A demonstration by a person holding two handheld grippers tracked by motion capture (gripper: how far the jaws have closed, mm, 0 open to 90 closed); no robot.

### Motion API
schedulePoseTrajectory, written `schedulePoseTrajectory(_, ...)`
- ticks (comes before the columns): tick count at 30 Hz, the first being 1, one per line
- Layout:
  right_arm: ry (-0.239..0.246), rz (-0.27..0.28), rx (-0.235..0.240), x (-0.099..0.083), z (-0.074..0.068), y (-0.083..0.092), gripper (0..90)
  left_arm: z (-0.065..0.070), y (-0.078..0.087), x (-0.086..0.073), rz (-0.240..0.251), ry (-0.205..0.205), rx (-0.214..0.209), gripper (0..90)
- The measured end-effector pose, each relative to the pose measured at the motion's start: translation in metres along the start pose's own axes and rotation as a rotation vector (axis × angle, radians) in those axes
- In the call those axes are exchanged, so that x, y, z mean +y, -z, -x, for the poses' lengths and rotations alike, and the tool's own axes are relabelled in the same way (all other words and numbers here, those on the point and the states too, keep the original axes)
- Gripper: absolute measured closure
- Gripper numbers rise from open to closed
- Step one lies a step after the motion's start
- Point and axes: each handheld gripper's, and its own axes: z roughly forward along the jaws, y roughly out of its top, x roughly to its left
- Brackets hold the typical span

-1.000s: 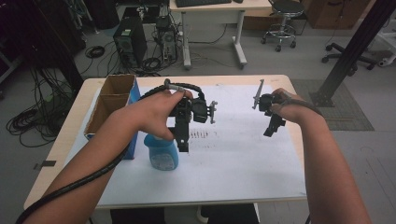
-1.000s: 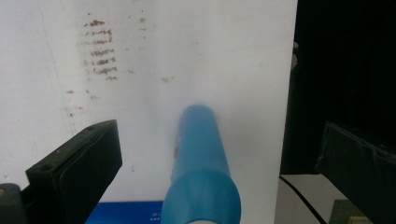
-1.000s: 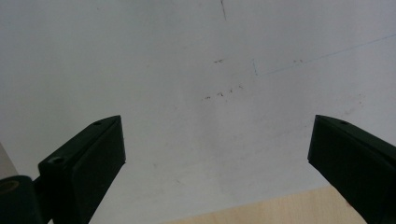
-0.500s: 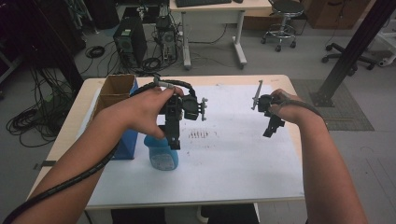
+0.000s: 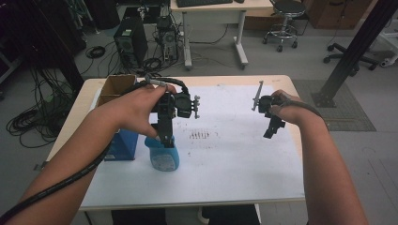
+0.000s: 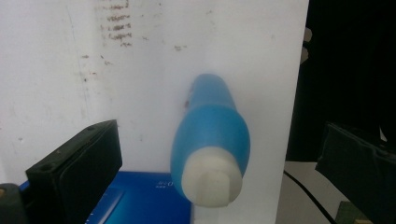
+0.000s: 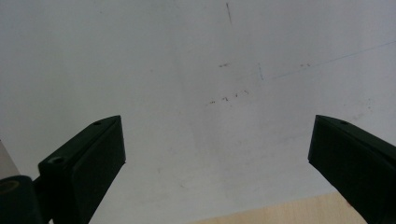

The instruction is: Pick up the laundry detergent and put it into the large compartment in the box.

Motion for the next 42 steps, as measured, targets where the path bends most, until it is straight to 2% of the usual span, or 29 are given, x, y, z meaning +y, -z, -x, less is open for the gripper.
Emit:
schedulePoseTrajectory(19, 0.005, -0.007, -0.004, 0.003, -0.002, 0.002, 3.9, 0.000, -0.002, -0.016, -0.007, 0.008, 0.004, 0.2)
schedulePoseTrajectory(32, 0.008, -0.012, -0.005, 0.006, -0.004, 0.001, 4.0, 0.003, -0.011, -0.021, -0.004, -0.010, 0.014, 0.2)
schedulePoseTrajectory(42, 0.009, -0.012, -0.006, 0.006, -0.004, 0.000, 4.0, 0.002, -0.021, -0.023, -0.012, -0.012, 0.005, 0.2)
